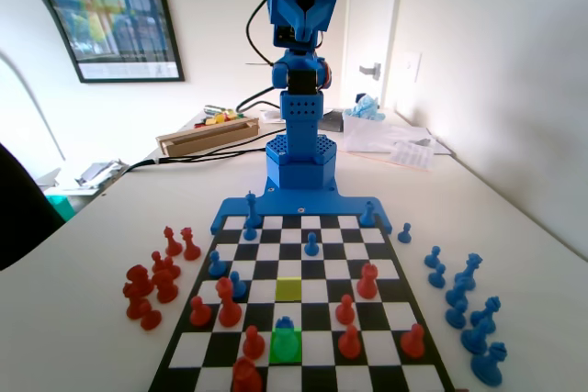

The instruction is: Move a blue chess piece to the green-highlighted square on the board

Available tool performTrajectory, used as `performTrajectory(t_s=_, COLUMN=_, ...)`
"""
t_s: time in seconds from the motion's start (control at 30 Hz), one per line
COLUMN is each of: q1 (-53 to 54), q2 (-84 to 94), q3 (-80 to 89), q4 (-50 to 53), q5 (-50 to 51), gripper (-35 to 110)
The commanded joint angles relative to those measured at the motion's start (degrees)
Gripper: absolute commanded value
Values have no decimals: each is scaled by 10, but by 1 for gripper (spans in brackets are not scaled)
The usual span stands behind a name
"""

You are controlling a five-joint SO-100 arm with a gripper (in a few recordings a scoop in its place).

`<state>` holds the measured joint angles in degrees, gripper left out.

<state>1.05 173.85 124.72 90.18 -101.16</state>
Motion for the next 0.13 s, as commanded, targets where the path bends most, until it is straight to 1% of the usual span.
performTrajectory(t_s=0.0, q1=4, q2=11, q3=3, q4=-2, q5=0, gripper=5)
performTrajectory(t_s=0.1, q1=4, q2=11, q3=3, q4=-2, q5=0, gripper=5)
